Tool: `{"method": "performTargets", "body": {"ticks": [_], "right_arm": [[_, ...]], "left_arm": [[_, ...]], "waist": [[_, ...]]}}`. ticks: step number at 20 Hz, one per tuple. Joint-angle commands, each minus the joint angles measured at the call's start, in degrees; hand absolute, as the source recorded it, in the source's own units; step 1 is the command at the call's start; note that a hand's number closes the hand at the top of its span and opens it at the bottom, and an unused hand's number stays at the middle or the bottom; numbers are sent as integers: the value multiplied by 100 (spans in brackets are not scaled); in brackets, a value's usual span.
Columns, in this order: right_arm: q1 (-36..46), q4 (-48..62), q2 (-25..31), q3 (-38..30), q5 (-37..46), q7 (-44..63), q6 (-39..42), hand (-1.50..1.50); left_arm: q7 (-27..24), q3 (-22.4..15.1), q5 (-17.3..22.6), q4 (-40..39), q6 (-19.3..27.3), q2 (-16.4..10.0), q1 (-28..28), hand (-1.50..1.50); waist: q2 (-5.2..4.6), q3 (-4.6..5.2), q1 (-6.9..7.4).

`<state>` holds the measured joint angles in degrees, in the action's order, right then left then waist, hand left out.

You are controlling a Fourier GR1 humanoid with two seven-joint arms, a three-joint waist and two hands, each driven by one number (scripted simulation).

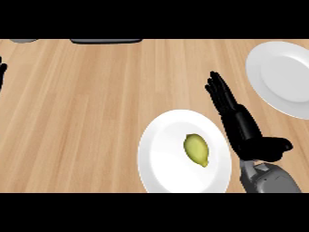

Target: Pick the lemon from the plate and place it in the plate

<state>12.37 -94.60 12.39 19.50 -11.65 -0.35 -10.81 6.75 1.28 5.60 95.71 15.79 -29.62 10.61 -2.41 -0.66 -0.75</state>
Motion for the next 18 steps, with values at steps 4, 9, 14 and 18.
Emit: {"method": "performTargets", "body": {"ticks": [4,9,14,18], "right_arm": [[592,1246,419,114,-1219,1227,1816,-150],[1481,1339,1946,1071,702,1009,2836,-150],[2299,1272,2013,1676,2281,581,2533,-150],[2857,1160,1494,1726,2434,1420,2801,-150]], "left_arm": [[-417,-767,156,186,-896,148,235,0],[-456,-1420,277,226,-1283,480,189,0],[-707,-1345,359,135,-1573,323,-50,0],[-793,-1189,272,-407,-1616,471,329,0]], "waist": [[86,64,283],[137,88,351],[223,75,334],[232,72,102]]}}
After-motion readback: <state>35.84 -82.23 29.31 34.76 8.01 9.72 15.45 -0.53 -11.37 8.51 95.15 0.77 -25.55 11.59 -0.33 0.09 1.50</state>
